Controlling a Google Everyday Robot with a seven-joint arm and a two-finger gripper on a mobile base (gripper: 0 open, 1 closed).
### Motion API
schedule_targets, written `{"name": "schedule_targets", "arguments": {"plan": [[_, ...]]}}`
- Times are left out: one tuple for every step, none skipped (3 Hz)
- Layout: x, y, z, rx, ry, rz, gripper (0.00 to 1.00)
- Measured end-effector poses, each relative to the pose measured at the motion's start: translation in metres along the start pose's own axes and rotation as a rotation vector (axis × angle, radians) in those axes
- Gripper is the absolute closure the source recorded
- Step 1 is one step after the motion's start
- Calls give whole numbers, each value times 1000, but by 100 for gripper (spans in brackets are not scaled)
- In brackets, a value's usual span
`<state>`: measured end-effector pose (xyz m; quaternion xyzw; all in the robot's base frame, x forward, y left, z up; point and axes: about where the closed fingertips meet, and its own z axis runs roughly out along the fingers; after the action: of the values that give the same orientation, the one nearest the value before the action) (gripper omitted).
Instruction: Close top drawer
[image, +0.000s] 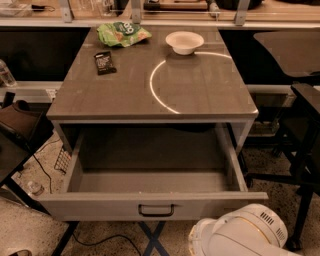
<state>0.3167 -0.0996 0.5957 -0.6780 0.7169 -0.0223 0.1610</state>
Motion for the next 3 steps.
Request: {"name": "schedule_targets", "arguments": {"plan": [[2,-16,3,16,-5,-5,100],[4,-42,7,39,-8,-14,100],[5,-77,11,71,-4,-39,100]]}}
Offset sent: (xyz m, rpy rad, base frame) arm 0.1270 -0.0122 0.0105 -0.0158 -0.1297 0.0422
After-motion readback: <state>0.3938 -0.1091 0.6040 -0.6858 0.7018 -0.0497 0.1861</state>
